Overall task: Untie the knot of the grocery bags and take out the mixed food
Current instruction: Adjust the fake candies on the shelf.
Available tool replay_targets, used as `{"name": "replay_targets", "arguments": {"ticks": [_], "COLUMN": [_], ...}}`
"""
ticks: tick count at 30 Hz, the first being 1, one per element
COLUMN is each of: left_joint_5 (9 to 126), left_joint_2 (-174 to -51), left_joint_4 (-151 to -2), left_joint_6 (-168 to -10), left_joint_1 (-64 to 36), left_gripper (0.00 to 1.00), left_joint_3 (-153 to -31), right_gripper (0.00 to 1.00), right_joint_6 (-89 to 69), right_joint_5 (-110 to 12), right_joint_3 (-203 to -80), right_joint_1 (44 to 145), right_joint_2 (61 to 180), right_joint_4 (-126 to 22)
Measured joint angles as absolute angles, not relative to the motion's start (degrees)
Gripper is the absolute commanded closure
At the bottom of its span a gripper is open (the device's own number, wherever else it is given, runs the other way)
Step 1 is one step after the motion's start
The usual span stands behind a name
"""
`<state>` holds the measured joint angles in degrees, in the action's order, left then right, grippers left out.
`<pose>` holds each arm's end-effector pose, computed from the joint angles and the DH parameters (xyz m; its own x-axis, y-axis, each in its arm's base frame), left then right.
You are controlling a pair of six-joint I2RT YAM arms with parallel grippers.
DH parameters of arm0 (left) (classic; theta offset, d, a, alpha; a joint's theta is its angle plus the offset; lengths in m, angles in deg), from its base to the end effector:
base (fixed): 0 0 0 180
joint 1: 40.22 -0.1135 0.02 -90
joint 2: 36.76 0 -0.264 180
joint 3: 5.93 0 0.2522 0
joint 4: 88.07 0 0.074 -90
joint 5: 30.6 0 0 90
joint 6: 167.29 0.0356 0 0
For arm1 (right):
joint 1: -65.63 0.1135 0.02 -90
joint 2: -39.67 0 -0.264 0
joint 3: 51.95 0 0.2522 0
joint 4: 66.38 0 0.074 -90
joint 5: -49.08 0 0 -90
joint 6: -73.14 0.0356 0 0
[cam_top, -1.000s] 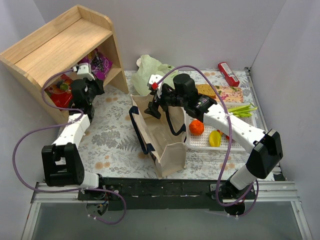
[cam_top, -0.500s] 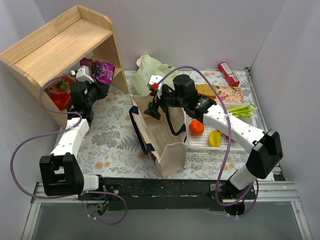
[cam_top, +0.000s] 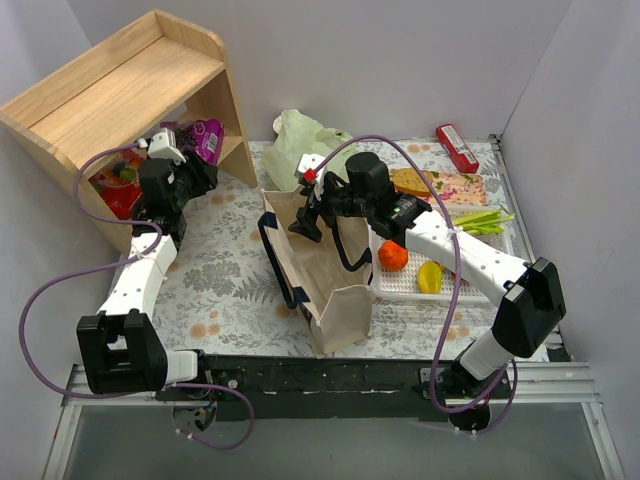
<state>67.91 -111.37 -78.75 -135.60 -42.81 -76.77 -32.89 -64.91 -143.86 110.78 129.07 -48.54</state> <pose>0.3079 0.0087 0.3267 -0.2033 -0.8516 -0.4832 -0.1404 0.5137 -0.8464 0.2520 0.2739 0.3604 0.0760 -0.2813 -0.9566 -0.9398 0.3003 -0.1630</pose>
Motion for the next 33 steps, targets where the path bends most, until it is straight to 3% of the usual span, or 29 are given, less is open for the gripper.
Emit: {"name": "replay_targets", "arguments": {"ticks": [5, 6, 8, 9, 10, 11, 18, 27, 33], "left_joint_5": [68.1, 68.1, 68.1, 68.6, 69.2, 69.9, 78.5, 71.3, 65.2], "left_joint_2": [-108.4, -107.0, -104.7, -103.3, -102.3, -101.1, -97.1, -121.1, -127.2], "left_joint_4": [-73.0, -71.3, -68.7, -67.2, -66.3, -65.5, -63.9, -59.6, -56.7], "left_joint_6": [-134.4, -134.0, -132.9, -131.9, -131.2, -130.2, -120.5, -114.9, -113.0], "left_joint_1": [-42.1, -41.9, -41.5, -41.4, -41.1, -40.6, -29.5, -26.7, -27.6], "left_gripper": [0.48, 0.51, 0.63, 0.87, 0.97, 1.0, 1.0, 1.0, 1.0], "left_joint_3": [-76.8, -76.8, -76.8, -76.8, -76.8, -76.6, -73.5, -92.0, -98.7], "right_gripper": [0.04, 0.04, 0.04, 0.04, 0.04, 0.04, 0.04, 0.04, 0.04], "right_joint_6": [-32.5, -32.5, -32.4, -32.3, -32.3, -32.2, -31.7, -31.0, -31.5], "right_joint_5": [-65.1, -65.1, -65.1, -65.1, -65.1, -65.1, -65.1, -64.0, -63.2], "right_joint_3": [-143.6, -143.5, -143.3, -143.1, -142.8, -142.7, -141.7, -141.5, -138.5], "right_joint_1": [110.8, 110.8, 110.8, 110.8, 110.8, 110.8, 110.8, 110.8, 110.8], "right_joint_2": [129.1, 129.1, 129.0, 129.0, 128.9, 128.8, 128.1, 126.0, 122.8], "right_joint_4": [-49.0, -49.0, -49.2, -49.4, -49.5, -49.5, -50.2, -51.2, -51.5]}}
